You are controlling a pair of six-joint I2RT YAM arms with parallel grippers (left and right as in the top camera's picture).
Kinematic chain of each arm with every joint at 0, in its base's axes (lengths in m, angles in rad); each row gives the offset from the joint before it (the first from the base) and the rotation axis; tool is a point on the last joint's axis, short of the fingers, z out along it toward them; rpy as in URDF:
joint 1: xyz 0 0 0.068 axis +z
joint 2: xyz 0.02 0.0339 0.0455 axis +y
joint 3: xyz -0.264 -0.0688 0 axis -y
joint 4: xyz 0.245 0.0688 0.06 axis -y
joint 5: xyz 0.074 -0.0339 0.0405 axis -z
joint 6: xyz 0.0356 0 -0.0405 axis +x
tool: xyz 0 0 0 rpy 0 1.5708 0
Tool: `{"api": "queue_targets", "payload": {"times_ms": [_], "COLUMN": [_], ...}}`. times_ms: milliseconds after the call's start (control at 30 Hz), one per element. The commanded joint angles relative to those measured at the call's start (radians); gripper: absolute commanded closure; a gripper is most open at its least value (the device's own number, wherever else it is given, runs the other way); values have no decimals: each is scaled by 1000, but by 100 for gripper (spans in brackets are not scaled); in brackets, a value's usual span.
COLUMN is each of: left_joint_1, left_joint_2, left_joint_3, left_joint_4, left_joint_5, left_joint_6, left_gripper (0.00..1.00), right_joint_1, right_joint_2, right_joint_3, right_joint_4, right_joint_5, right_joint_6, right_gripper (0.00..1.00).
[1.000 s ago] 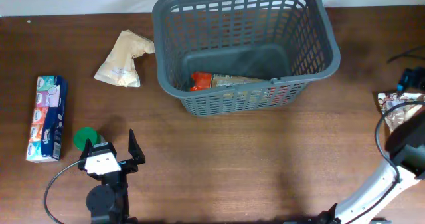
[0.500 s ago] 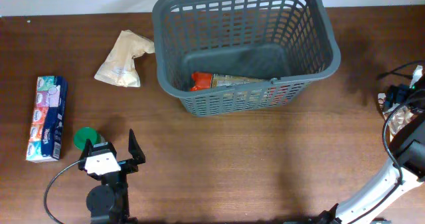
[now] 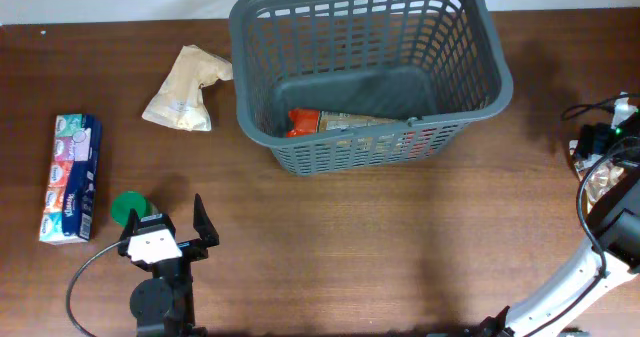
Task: Pack container
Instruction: 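Grasp the clear snack bag with the right gripper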
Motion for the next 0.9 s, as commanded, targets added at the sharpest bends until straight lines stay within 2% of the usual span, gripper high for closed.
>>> {"api": "queue_targets", "payload": {"times_ms": [0, 267, 333, 400, 433, 500, 867], "left_joint_1": [4, 4, 4, 4, 4, 4, 4], "left_joint_2": [-8, -8, -8, -8, -8, -8, -8], "left_joint_3": [-10, -10, -10, -10, -10, -10, -10], "left_joint_4": [3, 3, 3, 3, 3, 3, 3], "left_joint_5": [-11, -11, -11, -11, -11, -11, -11], "left_joint_6": [-10, -10, -10, -10, -10, -10, -10], "left_gripper": [1, 1, 1, 1, 1, 1, 1], "right_joint_1": [-1, -1, -1, -1, -1, 0, 60], "right_joint_2": [-6, -6, -5, -5, -5, -5, -23], "right_joint_3": [-50, -211, -246, -271, -274, -274, -181], "right_joint_4": [21, 140, 161, 170, 172, 172, 109], "right_joint_5": [-17, -17, -17, -23, -34, -61, -130], "right_joint_6": [-5, 53, 64, 64, 64, 65, 117], "right_gripper": [13, 14, 18, 41, 69, 96, 96]}}
